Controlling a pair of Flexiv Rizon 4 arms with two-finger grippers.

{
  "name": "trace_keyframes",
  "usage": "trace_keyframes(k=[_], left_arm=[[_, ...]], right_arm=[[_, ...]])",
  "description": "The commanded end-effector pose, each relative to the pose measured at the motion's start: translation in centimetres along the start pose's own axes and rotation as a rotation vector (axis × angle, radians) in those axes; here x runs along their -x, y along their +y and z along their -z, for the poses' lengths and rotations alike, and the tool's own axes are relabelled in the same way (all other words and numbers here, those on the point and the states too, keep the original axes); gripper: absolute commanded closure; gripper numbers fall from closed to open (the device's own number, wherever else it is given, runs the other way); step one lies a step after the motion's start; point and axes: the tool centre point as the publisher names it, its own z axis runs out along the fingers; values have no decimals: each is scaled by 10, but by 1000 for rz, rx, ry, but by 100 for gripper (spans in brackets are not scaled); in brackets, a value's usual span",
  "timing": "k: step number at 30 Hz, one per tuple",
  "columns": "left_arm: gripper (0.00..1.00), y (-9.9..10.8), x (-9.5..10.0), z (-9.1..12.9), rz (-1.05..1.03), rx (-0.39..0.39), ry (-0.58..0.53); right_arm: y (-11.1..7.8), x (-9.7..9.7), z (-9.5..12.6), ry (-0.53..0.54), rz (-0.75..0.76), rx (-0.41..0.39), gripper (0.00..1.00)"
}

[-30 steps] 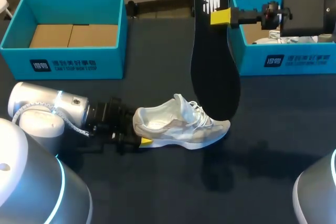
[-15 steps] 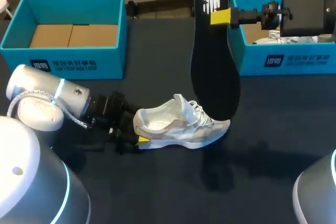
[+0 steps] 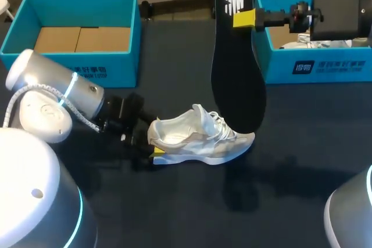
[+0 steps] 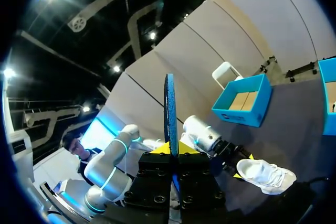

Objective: Take the shoe out of the shoebox, open the shoe tongue, remove and reinsert the insole, then place the shoe into the shoebox

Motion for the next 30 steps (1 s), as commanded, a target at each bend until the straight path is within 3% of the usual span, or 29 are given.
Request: trace_keyframes(k=[1, 4, 5, 10, 19, 24, 30], left_arm=[[0, 0, -1, 0, -1, 2, -1], [0, -1, -1, 1, 2, 13, 2], [0, -5, -1, 2, -8, 83, -49], [0, -9, -2, 3, -15, 259, -70], [0, -14, -2, 7, 3, 400, -35], [0, -15, 4, 10, 22, 541, -78], [0, -15, 6, 11, 25, 573, -96]], right_arm=[[2, 1, -4, -1, -1, -3, 100], [2, 1, -4, -1, -1, -3, 100], [2, 1, -4, -1, -1, -3, 100], [2, 1, -4, -1, -1, -3, 100], [2, 1, -4, -1, -1, -3, 100], [2, 1, -4, -1, -1, -3, 100], [2, 1, -4, -1, -1, -3, 100]])
